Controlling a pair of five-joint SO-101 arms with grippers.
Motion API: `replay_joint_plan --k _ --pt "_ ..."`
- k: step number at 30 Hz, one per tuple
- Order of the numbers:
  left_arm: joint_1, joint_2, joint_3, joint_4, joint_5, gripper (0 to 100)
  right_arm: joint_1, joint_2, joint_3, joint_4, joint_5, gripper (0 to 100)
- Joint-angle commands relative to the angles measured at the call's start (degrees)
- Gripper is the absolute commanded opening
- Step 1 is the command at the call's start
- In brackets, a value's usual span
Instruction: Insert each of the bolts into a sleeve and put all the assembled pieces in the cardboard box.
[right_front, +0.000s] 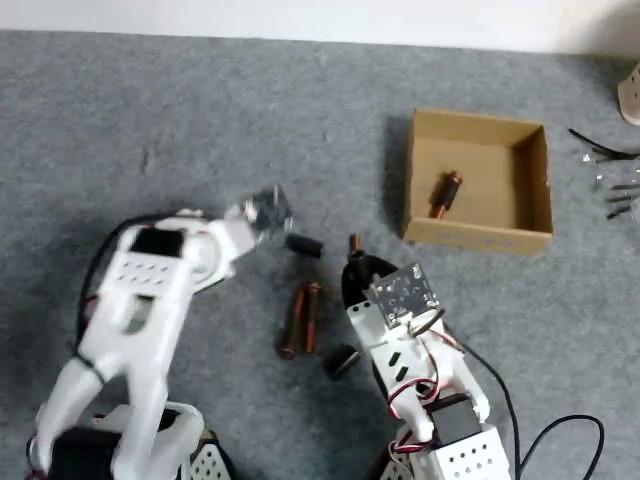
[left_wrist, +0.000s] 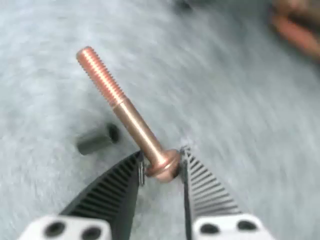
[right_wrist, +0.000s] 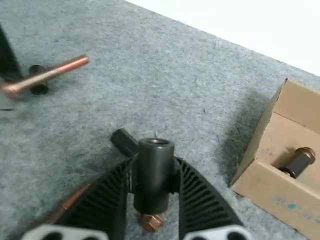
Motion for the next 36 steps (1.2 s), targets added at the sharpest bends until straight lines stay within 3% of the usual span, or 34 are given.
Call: replay_joint_plan --k 1,3,5,13,16,19,23,29,34,36 --pt "-7.3 -6.0 -1.8 17.5 -31.3 0 0.7 -0.6 8.0 -1.0 0.5 1.0" --pt "-10.7 -5.9 -3.6 23.2 -39.8 0 0.7 -0.6 8.0 -1.0 0.5 1.0" --pt "-12.0 -5.9 -4.3 26.1 -42.2 0 0.7 -0.6 8.0 -1.0 0.5 1.0" --pt "-9.0 -5.9 -2.2 26.4 -41.6 1 0.9 -0.5 8.0 -1.0 0.5 1.0" --pt "-7.0 -5.9 -2.5 24.8 -34.0 2 2.3 -0.7 8.0 -1.0 0.5 1.0" --pt "-6.1 -5.9 -2.2 16.4 -20.0 14 2.9 -0.7 8.0 -1.0 0.5 1.0" --pt "-6.4 -5.9 -2.2 6.5 4.3 31 2.9 -0.7 8.0 -1.0 0.6 1.0" --pt "-6.0 -5.9 -2.2 -1.2 41.9 32 2.9 -0.6 8.0 -1.0 0.6 1.0" --pt "-6.9 -5.9 -1.2 -1.3 80.4 32 2.9 -0.5 8.0 -1.0 0.6 1.0" --pt "-6.2 -6.4 0.3 -1.5 88.7 32 2.9 -0.5 8.0 -1.0 0.6 1.0"
